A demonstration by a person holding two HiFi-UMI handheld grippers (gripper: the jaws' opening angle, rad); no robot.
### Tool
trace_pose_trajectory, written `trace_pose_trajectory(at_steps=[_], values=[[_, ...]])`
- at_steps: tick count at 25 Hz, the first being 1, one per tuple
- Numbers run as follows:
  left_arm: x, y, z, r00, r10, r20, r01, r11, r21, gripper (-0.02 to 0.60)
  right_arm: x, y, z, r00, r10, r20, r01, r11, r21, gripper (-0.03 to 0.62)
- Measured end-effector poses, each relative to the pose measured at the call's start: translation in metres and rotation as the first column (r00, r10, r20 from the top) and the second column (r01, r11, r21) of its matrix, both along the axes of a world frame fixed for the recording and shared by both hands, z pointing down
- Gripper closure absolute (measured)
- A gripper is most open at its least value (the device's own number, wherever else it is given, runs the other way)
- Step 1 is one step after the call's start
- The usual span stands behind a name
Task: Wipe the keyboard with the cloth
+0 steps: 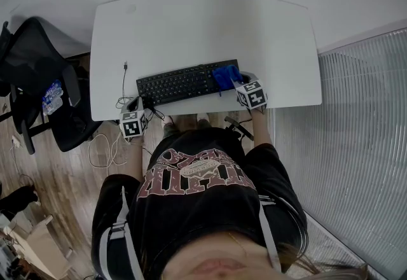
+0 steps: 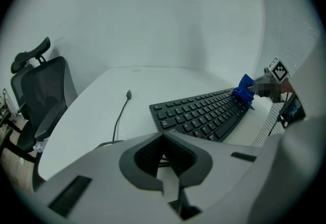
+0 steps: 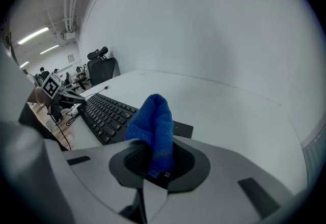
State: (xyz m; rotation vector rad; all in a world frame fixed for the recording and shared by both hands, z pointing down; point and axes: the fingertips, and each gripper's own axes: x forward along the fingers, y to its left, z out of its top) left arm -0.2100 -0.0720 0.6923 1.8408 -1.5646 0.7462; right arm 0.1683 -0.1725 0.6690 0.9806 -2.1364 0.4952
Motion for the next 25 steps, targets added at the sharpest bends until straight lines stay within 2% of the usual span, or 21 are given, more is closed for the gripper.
trace_pose_trajectory(at_steps=[10,17,25], values=[[0.0,0.0,-0.001,1.0,0.001,0.003,-0.001,1.0,-0.001,0.546,0.045,-0.003,0.001,0.993,0.118,-0.025,-0.118,0.993,0.005,0.538],[0.0,0.0,0.001,1.0,0.003,0.002,-0.003,1.0,-0.001,0.546,0.071,-0.004,0.004,0.976,0.215,-0.019,-0.215,0.977,0.0,0.539],[-0.001,0.0,-0.001,1.0,-0.002,-0.004,0.002,1.0,0.007,0.546,0.061,0.0,-0.01,0.977,0.212,0.024,-0.212,0.977,0.006,0.539]])
